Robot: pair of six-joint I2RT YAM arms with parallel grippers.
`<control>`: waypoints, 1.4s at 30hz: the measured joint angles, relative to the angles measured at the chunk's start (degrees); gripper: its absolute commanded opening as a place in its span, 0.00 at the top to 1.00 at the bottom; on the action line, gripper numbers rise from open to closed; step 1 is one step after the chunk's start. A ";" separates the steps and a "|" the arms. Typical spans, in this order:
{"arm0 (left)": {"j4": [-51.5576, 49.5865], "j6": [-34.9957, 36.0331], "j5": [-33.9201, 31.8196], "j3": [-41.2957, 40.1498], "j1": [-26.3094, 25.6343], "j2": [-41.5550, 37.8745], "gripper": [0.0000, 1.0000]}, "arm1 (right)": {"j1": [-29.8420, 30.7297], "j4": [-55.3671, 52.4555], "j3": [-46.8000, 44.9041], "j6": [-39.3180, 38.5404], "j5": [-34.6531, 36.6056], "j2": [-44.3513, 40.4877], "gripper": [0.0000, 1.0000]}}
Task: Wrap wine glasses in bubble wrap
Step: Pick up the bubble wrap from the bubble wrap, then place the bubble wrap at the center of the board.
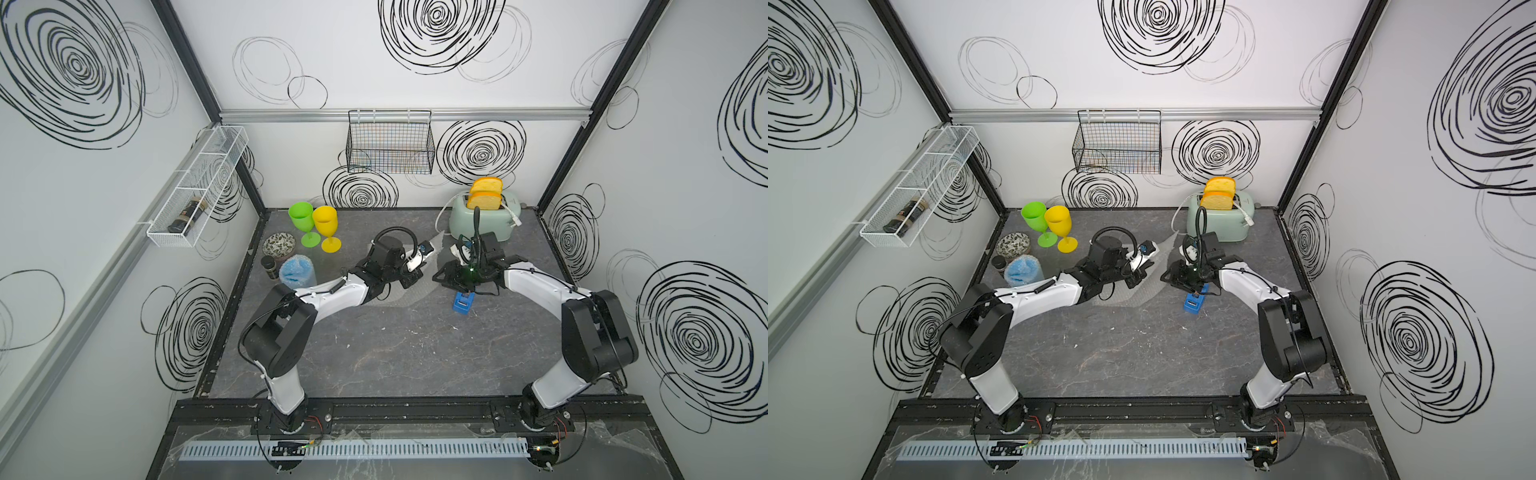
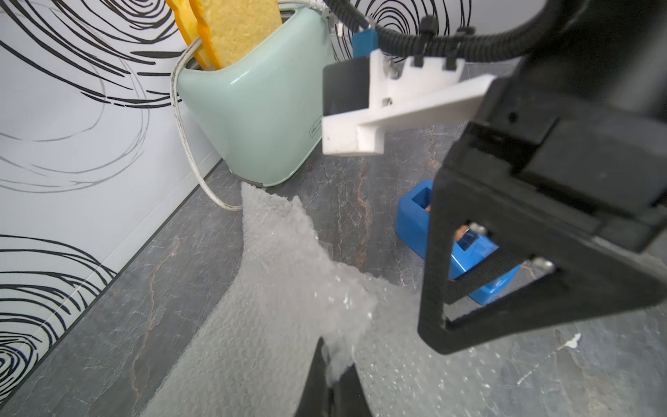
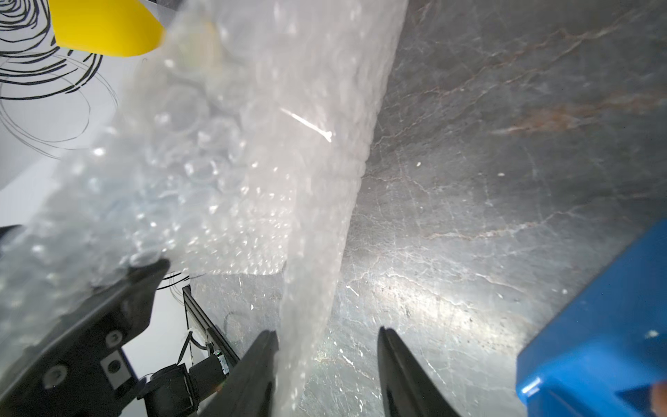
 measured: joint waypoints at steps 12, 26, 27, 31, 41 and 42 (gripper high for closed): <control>-8.57 1.11 -3.89 3.80 2.89 -6.88 1.00 | -3.06 3.30 1.05 1.55 0.72 8.46 1.00; -16.90 6.73 -4.28 -7.23 3.72 -30.53 1.00 | -3.54 10.88 13.90 11.82 1.29 22.88 0.80; -17.38 6.64 -4.28 -9.03 3.32 -30.91 1.00 | -3.45 10.84 14.32 12.37 1.53 23.30 0.75; -19.15 6.10 -4.46 -16.09 0.42 -31.63 1.00 | -3.28 9.22 13.92 11.23 2.47 22.01 0.58; -20.90 0.55 -3.65 -24.59 -9.97 -32.30 0.98 | -2.58 -0.59 -1.84 4.79 3.78 -6.14 0.50; -20.83 0.00 -3.52 -24.79 -11.04 -32.02 0.83 | -1.90 -1.57 -3.48 4.70 3.96 -9.16 0.50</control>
